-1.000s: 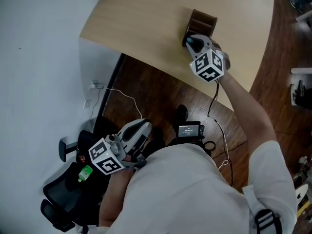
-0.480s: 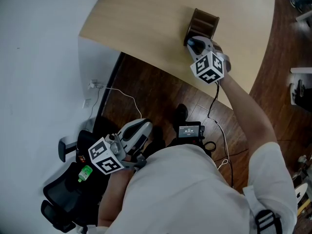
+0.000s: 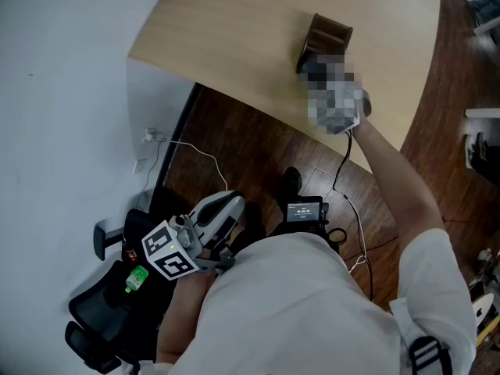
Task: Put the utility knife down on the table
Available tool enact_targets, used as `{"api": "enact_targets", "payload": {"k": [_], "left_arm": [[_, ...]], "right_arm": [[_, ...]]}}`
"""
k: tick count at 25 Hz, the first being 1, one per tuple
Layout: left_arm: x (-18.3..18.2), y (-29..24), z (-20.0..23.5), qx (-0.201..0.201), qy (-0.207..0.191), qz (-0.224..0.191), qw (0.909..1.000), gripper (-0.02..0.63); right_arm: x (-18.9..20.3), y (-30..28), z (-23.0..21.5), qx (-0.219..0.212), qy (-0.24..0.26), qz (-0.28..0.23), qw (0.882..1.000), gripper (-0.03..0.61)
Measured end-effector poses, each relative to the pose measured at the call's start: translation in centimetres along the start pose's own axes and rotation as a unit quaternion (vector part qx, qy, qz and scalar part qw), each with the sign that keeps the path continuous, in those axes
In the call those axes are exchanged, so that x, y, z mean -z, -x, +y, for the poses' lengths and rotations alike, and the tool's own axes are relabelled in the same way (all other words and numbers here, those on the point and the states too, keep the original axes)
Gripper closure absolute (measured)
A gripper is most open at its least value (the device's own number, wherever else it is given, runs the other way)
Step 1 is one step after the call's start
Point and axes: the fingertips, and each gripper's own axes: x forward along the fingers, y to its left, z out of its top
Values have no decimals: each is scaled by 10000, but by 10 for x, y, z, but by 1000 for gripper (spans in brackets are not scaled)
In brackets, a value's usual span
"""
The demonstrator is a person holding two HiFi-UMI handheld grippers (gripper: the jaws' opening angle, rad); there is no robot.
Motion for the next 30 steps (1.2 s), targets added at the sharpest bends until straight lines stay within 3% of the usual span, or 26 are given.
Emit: {"api": "enact_targets", "payload": {"k": [14,30], "left_arm": [[4,0,1,246,23,63,9997,611],[33,36,-24,825,-83,236,9963,611]], "right_arm": [[-2,21,2,206,-143,-33,9997,465],[-1,102,56,278,-586,176,9977,466]]}}
